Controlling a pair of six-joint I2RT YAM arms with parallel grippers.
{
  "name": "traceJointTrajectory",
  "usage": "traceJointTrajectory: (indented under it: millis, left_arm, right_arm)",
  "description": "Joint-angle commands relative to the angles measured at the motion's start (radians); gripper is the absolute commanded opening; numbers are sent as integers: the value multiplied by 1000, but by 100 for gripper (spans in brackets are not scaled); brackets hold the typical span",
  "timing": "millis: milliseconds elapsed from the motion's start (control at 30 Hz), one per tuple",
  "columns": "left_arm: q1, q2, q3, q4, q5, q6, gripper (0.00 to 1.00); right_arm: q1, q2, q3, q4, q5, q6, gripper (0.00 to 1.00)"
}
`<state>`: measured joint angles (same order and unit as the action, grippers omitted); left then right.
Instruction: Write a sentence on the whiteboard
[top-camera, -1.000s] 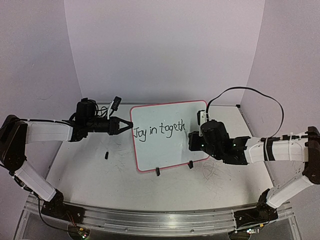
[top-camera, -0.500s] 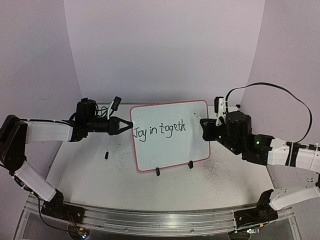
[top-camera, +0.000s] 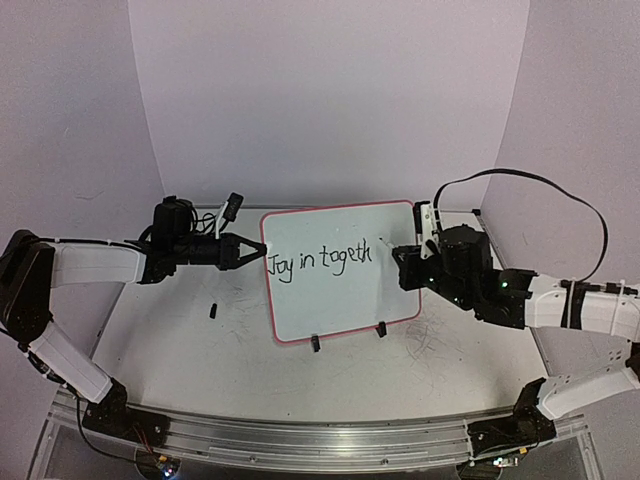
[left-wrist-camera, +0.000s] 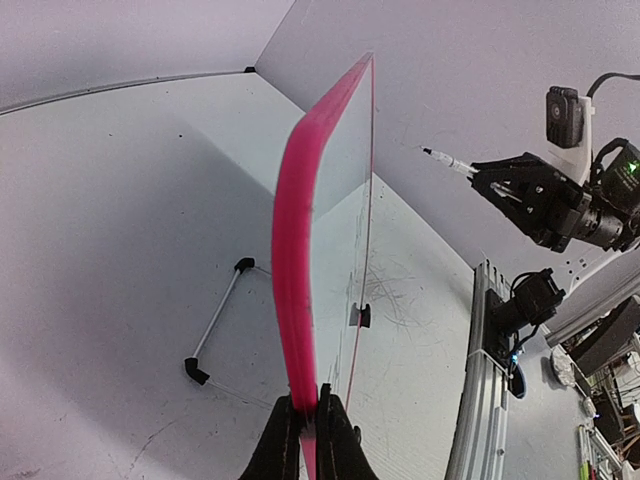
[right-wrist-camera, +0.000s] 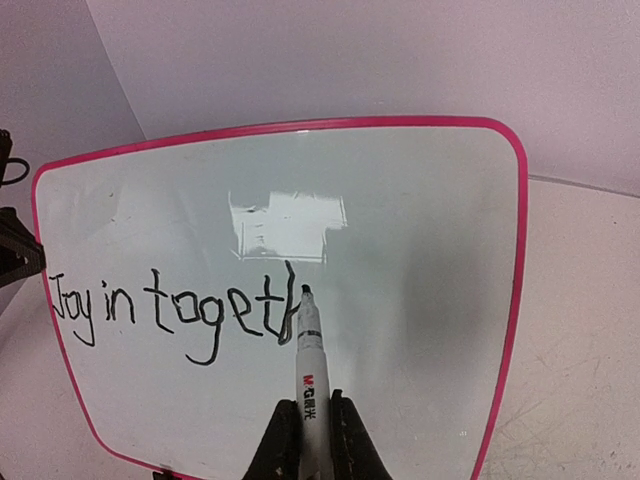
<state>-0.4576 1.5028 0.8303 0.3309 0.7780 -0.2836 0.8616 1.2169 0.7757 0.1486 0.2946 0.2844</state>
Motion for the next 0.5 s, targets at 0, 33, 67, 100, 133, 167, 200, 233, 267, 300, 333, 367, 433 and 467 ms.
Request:
traceJointTrajectory:
  millis: [0,33,67,100,133,167,200,233,267,300,333,367,433,467]
  left_arm:
    - [-21,-23,36,-6,-10,40,0]
    - [-21,-23,34,-7,-10,40,0]
    - [-22,-23,33,-7,-11,40,0]
    - [-23,-23,32,-7,-11,39,0]
    - [-23,-24,32,-7,-12,38,0]
    - [-23,-25,30,-7,-14,38,0]
    - [-23,-25,30,-7,-15,38,0]
    - [-23,-25,31,-8,-15,38,0]
    - [-24,-24,32,-9,-16,39,0]
    - [-23,-24,34,-9,-15,38,0]
    - [-23,-24,34,-9,-15,39,0]
    - [-23,-23,35,-9,-15,40,0]
    - [-23,-21,37,-8,-13,40,0]
    - [-23,-20,38,-9,-13,40,0]
  right_arm:
    - [-1,18,14,21,-24,-17,0]
    - [-1,20,14,24,-26,-18,0]
    - [-1,23,14,27,-28,-19,0]
    - [-1,25,14,28,-30,-19,0]
    - [-1,28,15,29,-32,-19,0]
    - [-1,30,15,30,-33,-19,0]
    - [0,31,16,31,-33,-19,0]
    - [0,33,17,32,-33,-19,0]
    - [-1,35,18,32,-32,-19,0]
    - [-1,36,19,32,-32,-20,0]
    - [-1,37,20,32,-29,-19,0]
    - [-1,38,20,32,-27,-19,0]
    - [0,41,20,33,-26,-15,0]
    - [0,43,20,33,-26,-13,0]
